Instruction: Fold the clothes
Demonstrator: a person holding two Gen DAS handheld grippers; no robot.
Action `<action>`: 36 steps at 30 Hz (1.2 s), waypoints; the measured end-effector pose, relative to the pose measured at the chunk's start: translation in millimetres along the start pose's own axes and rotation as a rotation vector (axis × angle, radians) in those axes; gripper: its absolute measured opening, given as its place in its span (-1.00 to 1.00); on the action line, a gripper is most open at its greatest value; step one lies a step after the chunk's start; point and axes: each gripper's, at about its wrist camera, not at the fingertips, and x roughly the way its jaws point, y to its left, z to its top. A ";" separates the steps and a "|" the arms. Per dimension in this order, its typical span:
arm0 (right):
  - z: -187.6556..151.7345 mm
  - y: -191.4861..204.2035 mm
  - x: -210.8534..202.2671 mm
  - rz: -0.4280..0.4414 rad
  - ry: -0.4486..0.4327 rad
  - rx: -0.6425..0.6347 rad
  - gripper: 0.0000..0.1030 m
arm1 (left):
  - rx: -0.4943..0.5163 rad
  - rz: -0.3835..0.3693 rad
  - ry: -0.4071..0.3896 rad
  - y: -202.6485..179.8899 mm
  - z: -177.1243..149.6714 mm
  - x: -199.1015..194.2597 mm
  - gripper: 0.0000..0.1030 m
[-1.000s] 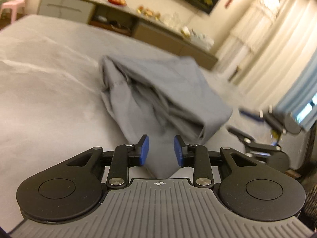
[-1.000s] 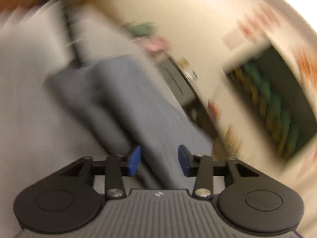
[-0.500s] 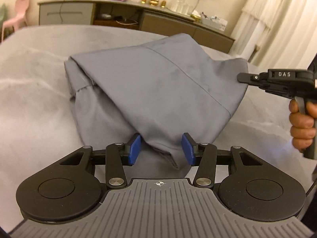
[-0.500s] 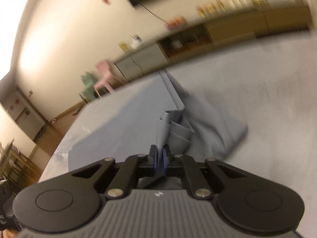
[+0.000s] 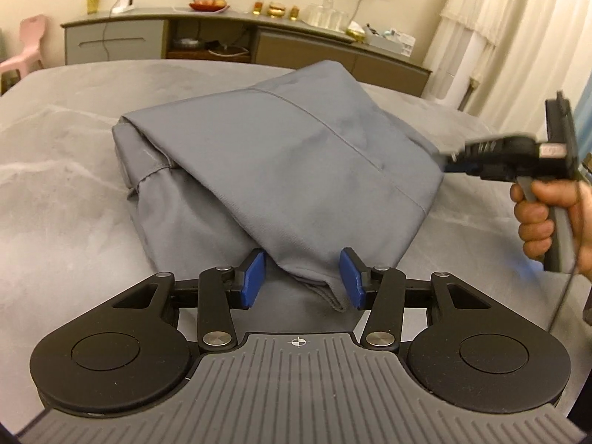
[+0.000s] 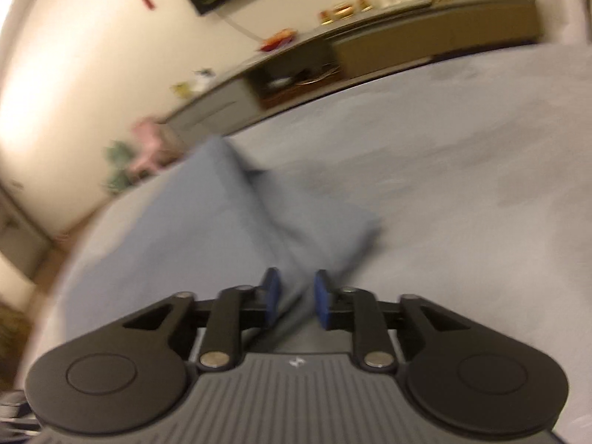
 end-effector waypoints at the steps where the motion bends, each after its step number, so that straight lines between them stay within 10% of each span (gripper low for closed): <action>1: 2.4 5.3 -4.5 -0.034 -0.023 -0.038 -0.82 | 0.005 -0.004 0.001 -0.6 1.6 -4.5 -0.25; 7: 33.4 56.9 -52.4 -0.042 -0.194 -0.219 -0.71 | 0.065 -0.044 -0.140 18.8 36.6 -80.6 -0.27; 12: 67.6 144.6 -30.9 0.015 -0.169 -0.499 -0.32 | 0.039 0.041 -0.107 55.0 84.1 -39.5 -0.29; 21: 92.5 184.8 148.5 -0.119 0.198 -0.584 -0.48 | 0.027 0.047 -0.023 85.1 61.5 34.1 -0.32; 27: 90.8 175.5 160.0 -0.140 0.187 -0.567 -0.33 | 0.080 0.065 -0.052 76.8 57.8 37.4 -0.34; 30: 100.4 171.7 124.6 -0.199 0.134 -0.577 -0.42 | 0.082 0.039 -0.114 63.2 65.1 8.4 -0.45; 36: 62.7 128.9 -1.5 -0.052 -0.024 -0.528 -0.41 | 0.205 -0.107 -0.134 7.9 50.9 -21.7 -0.38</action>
